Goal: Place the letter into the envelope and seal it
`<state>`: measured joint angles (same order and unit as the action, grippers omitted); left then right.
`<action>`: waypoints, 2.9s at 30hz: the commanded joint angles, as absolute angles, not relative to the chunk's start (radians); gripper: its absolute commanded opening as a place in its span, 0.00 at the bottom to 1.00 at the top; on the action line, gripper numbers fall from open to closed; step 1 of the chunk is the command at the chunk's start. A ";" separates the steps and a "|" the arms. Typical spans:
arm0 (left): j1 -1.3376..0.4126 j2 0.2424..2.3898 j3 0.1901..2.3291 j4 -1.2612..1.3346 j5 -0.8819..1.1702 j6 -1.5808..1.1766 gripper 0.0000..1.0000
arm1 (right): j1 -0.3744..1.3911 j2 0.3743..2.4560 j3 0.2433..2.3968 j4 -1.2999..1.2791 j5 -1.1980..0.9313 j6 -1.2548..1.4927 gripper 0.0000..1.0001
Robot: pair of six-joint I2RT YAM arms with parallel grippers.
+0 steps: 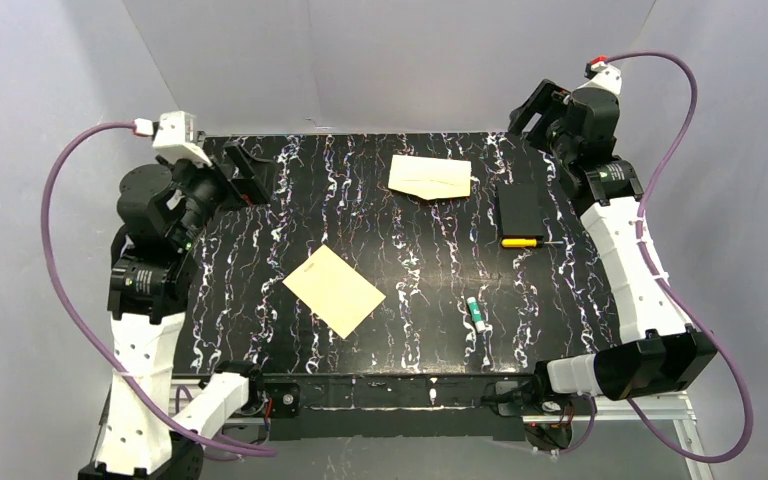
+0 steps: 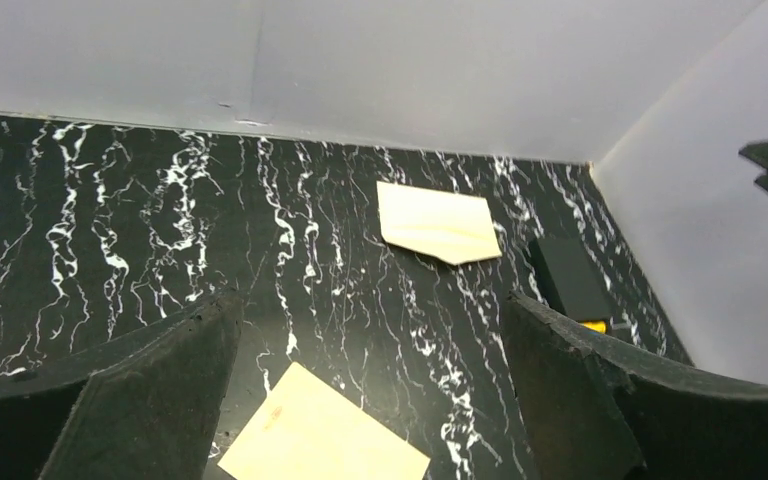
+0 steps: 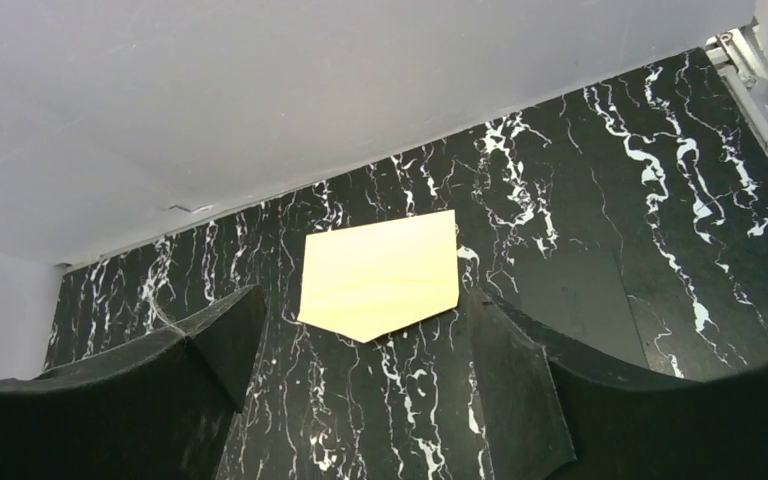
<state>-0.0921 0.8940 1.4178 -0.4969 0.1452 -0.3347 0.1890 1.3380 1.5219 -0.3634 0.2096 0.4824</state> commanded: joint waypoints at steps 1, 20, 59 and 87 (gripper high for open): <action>-0.146 0.927 1.435 -0.509 0.123 -0.230 0.98 | 0.179 1.325 1.516 -0.398 0.134 0.474 0.84; -0.209 1.055 1.253 -0.468 0.161 -0.255 0.98 | 0.311 1.578 1.110 0.025 -0.165 1.153 0.83; -0.209 1.505 0.827 -0.485 0.282 -0.616 0.33 | 0.764 2.025 1.402 -0.290 -0.277 0.587 0.65; -0.209 1.602 0.772 -0.523 0.201 -0.598 0.17 | 0.765 2.199 1.446 -0.180 -0.680 0.486 0.61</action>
